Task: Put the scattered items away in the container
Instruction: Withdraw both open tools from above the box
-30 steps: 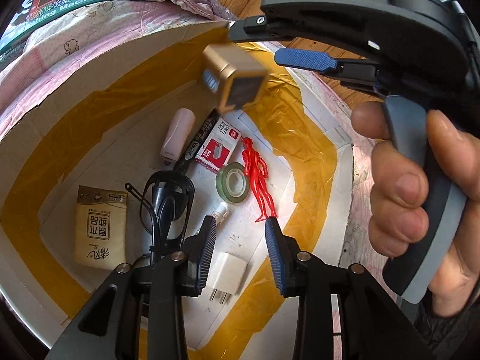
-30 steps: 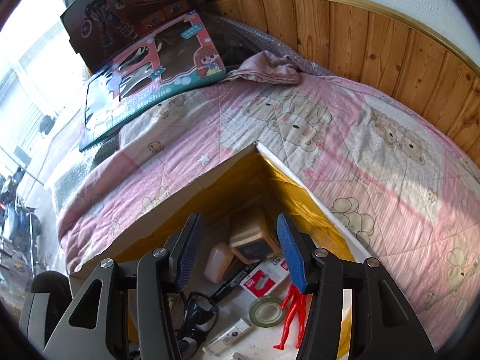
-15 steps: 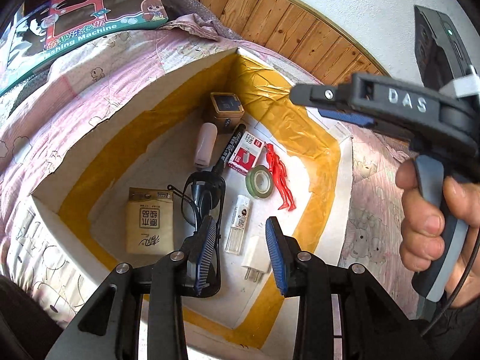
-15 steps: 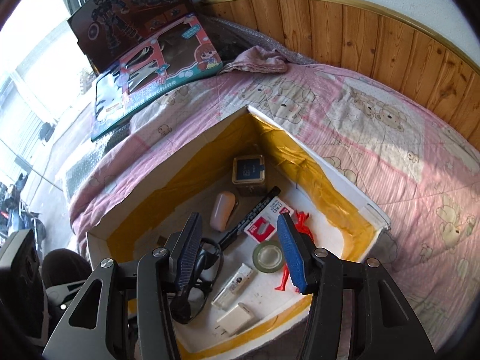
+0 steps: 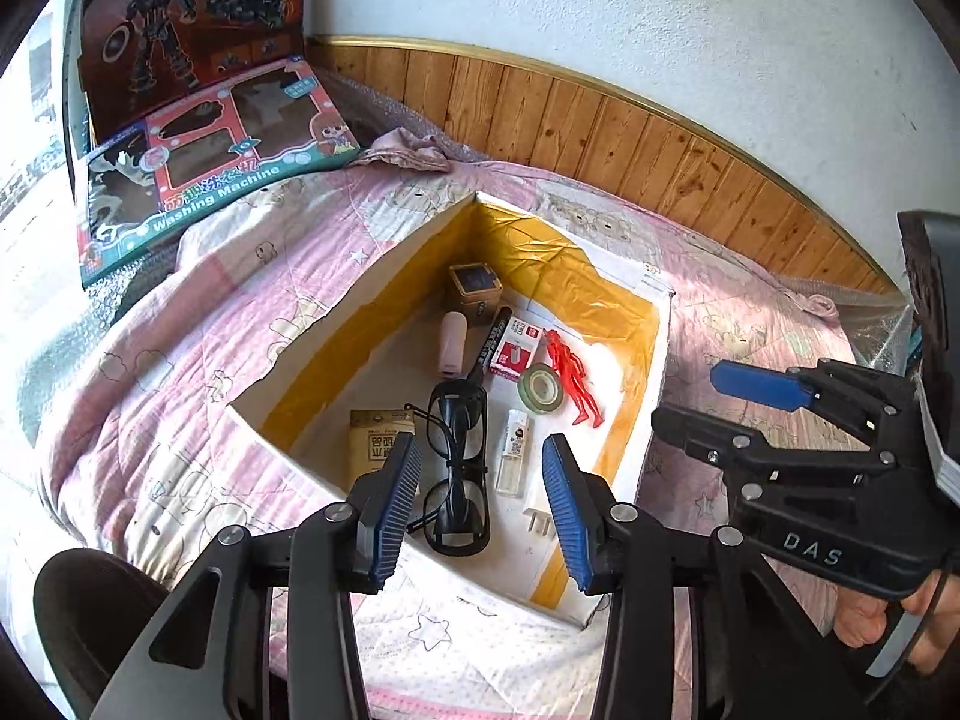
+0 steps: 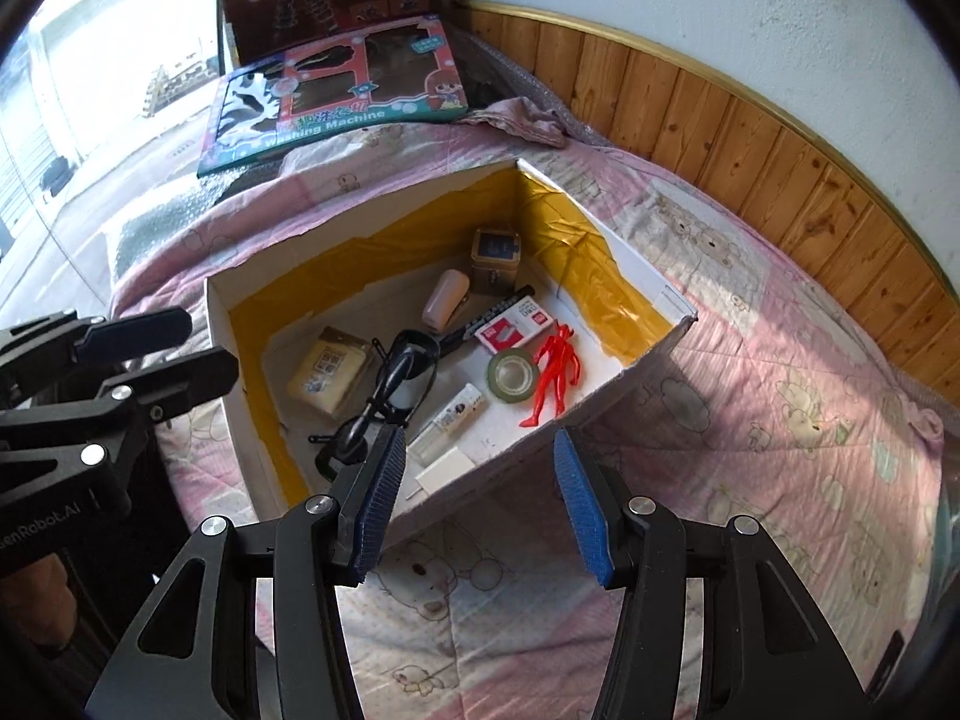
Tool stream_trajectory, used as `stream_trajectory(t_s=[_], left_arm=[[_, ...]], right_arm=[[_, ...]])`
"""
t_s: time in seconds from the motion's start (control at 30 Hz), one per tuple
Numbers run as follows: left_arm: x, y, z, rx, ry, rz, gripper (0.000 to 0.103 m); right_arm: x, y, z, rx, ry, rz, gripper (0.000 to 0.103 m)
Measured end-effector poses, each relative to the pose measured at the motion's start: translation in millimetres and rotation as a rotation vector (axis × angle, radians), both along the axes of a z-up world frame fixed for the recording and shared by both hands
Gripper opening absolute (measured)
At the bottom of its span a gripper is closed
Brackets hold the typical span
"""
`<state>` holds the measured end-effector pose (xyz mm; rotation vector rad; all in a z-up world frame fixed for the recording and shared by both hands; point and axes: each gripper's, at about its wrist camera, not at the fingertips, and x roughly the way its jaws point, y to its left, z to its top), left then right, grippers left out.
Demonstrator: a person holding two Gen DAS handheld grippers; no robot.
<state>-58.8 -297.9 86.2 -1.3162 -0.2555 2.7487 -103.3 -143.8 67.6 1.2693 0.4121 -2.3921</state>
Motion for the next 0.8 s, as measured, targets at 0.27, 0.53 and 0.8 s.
stream_trajectory(t_s=[0.27, 0.53, 0.8], left_arm=[[29.6, 1.2, 18.6, -0.022, 0.051, 0.005, 0.047], [48.4, 3.9, 31.1, -0.022, 0.079, -0.002, 0.047], [56.8, -0.6, 32.6, -0.024, 0.083, 0.011, 0.047]], right_arm=[[31.4, 4.8, -13.3, 0.01, -0.057, -0.011, 0.055], [52.3, -3.1, -11.9, -0.029, -0.088, 0.031, 0.055], [58.0, -5.6, 0.5, -0.07, -0.069, 0.02, 0.055]])
